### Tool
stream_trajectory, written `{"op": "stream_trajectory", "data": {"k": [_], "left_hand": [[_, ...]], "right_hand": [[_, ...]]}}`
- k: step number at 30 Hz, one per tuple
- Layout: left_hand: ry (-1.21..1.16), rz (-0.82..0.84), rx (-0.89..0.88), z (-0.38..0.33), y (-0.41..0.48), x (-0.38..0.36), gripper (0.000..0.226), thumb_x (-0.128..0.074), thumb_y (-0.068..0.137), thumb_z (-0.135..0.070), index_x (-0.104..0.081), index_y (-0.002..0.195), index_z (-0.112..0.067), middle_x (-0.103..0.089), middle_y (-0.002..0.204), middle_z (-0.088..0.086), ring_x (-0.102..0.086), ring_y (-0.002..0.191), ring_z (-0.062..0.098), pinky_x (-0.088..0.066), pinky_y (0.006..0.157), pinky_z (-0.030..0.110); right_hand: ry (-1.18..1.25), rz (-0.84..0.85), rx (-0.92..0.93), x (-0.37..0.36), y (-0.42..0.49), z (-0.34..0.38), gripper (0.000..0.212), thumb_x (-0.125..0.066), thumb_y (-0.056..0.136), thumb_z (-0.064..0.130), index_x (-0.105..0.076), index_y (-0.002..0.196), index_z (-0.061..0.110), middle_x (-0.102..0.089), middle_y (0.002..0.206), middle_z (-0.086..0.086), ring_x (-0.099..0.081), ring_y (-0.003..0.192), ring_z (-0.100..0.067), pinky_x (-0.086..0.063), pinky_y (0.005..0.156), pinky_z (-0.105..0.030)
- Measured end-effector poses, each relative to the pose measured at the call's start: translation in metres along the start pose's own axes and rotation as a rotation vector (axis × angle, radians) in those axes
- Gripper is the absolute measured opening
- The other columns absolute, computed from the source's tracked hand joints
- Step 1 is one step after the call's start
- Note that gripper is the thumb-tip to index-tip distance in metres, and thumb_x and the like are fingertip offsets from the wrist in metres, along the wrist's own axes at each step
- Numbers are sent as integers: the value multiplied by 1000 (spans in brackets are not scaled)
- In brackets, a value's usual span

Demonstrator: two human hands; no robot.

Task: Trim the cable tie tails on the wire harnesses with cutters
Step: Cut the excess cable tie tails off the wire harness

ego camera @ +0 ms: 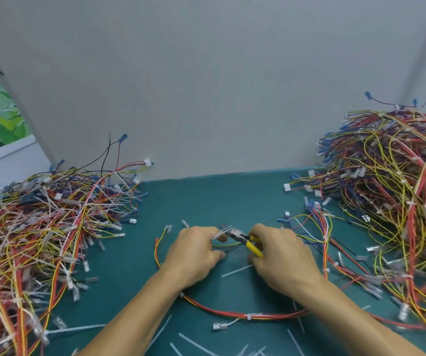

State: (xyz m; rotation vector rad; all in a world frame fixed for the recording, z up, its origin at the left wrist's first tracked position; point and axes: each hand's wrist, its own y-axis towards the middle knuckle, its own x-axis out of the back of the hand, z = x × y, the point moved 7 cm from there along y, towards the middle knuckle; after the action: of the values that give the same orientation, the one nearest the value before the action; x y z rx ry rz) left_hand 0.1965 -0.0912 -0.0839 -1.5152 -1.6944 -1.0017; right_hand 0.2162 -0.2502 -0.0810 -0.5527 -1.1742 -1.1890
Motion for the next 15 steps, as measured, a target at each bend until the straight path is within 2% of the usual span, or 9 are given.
{"op": "stream_trajectory", "data": {"k": [3, 5, 8, 9, 12, 15], "left_hand": [[28, 6, -11, -6, 1, -3, 25, -70, 80, -32, -68, 105, -33, -51, 62, -9, -60, 90, 27, -51, 80, 37], [56, -1, -18, -10, 3, -6, 28, -69, 81, -35, -67, 109, -37, -64, 76, 1, -60, 93, 28, -51, 80, 36], [134, -51, -54, -18, 4, -9, 27, -66, 82, -44, -67, 108, -38, -70, 91, 3, -62, 95, 25, -51, 78, 34], [148, -76, -78, -22, 4, -9, 24, -64, 83, -46, -68, 105, -37, -71, 92, 1, -62, 95, 23, -51, 76, 33], [186, -127, -159, -29, 0, -10, 21, -55, 89, -43, -68, 95, -28, -69, 90, -1, -61, 91, 23, -49, 69, 34], [97, -76, -144, -21, -5, -13, 22, -56, 87, -38, -63, 76, -20, -65, 76, 3, -60, 81, 27, -49, 65, 38]], "right_hand": [[-55, 28, -37, -1, -1, -4, 13, -54, 86, 32, -51, 97, 26, -63, 95, -2, -57, 99, -33, -35, 63, -34], [-32, 53, -65, 0, -1, -6, 13, -54, 84, 29, -53, 96, 26, -61, 92, -2, -56, 100, -32, -36, 65, -33], [146, 88, -119, 8, 2, -5, 8, -61, 80, 29, -54, 83, 27, -57, 82, 1, -55, 93, -28, -44, 69, -33], [235, 105, -130, 10, 3, -3, 13, -66, 79, 32, -54, 77, 26, -59, 80, 2, -55, 88, -24, -47, 69, -32], [467, 161, -142, 13, 2, 4, 23, -76, 75, 41, -60, 72, 26, -64, 73, 1, -54, 73, -18, -45, 64, -30], [624, 237, -136, 9, 0, 10, 26, -79, 73, 39, -68, 81, 17, -64, 70, 0, -52, 67, -16, -46, 67, -32]]}}
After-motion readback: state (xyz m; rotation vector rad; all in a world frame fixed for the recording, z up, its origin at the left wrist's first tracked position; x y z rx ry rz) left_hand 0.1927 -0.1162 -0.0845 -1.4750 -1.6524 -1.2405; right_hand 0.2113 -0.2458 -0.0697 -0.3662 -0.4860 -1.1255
